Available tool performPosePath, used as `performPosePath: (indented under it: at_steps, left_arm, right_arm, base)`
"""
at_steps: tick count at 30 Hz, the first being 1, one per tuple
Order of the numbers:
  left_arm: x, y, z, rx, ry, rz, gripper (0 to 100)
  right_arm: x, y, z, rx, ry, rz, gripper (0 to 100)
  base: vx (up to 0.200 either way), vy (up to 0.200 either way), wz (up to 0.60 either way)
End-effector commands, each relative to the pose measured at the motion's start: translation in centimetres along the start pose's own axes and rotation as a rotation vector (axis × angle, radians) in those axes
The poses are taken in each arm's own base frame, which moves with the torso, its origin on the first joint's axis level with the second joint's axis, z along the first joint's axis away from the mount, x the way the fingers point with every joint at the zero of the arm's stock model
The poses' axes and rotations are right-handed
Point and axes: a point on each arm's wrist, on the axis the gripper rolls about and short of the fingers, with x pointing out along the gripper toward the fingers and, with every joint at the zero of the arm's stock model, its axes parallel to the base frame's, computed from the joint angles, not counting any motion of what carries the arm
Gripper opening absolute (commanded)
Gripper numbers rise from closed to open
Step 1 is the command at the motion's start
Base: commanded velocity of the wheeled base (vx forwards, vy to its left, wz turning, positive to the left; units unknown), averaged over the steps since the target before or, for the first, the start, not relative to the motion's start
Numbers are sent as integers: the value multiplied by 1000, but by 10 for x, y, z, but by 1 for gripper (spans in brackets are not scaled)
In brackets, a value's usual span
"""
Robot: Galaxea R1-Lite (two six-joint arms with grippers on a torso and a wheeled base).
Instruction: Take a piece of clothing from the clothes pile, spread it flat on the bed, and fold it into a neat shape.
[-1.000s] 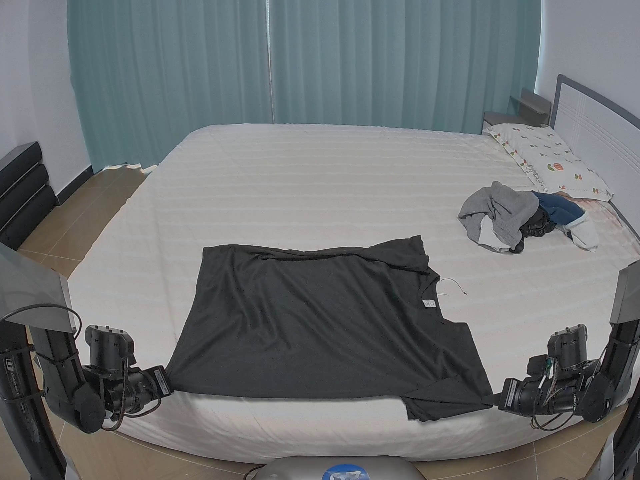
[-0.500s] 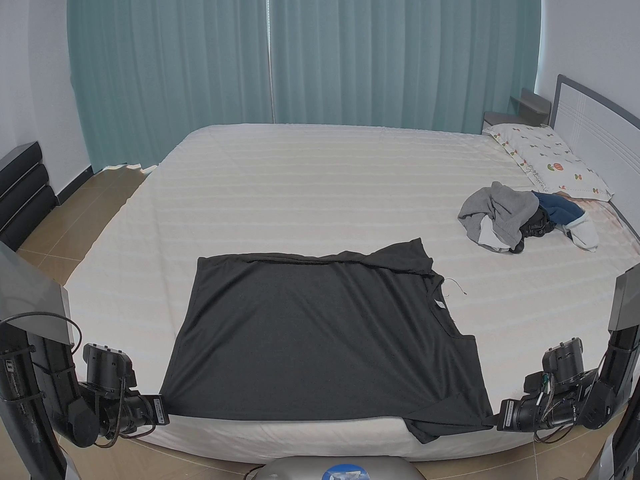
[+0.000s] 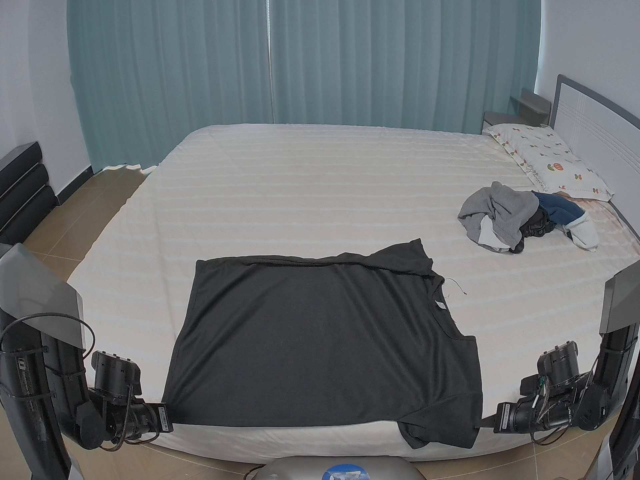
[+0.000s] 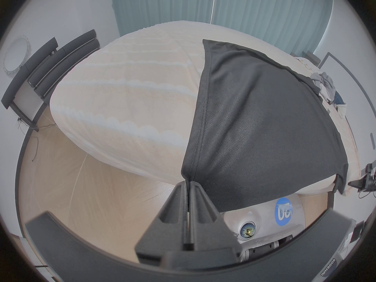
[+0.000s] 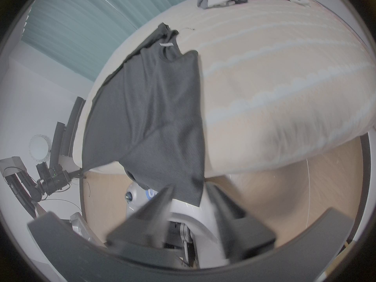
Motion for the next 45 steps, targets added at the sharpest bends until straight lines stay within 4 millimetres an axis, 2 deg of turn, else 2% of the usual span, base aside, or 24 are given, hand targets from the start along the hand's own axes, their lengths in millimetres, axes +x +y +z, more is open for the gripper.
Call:
performPosePath:
  at_steps: [1,2,3,9,15,19,23,31,36,42,45]
  left_arm:
    - [0,0,0,-2,-2,-3,0]
    - [0,0,0,-4,-4,-4,0]
    - [0,0,1,-4,-8,-4,100]
    - [-1,0,6,-23,-52,-10,100]
    - [1,-3,23,-135,-144,-49,100]
    - [6,-5,27,-170,-152,-68,100]
    - [13,-9,40,-288,-167,-162,100]
    - [19,-7,76,-486,-279,-249,100]
    - [22,-7,76,-507,-272,-262,100]
    - [20,-7,77,-514,-275,-265,100]
    - [21,-5,78,-574,-271,-271,100]
  right_arm:
    - [-2,0,2,2,-30,11,100]
    - [-2,0,4,1,-48,18,100]
    - [-3,1,7,2,-80,32,100]
    - [-1,2,21,33,-176,67,100]
    - [18,0,33,67,-196,75,100]
    - [27,-2,41,71,-210,73,100]
    - [34,-6,52,84,-245,76,100]
    - [27,-7,65,230,-318,138,100]
    - [25,-9,66,257,-344,151,100]
    - [19,-15,75,394,-392,176,100]
    - [14,-22,81,433,-447,192,100]
  base:
    - [0,0,0]
    - [0,0,0]
    - [0,0,0]
    - [0,0,0]
    - [0,0,0]
    - [0,0,0]
    - [0,0,0]
    - [0,0,0]
    - [0,0,0]
    - [0,0,0]
    - [0,0,0]
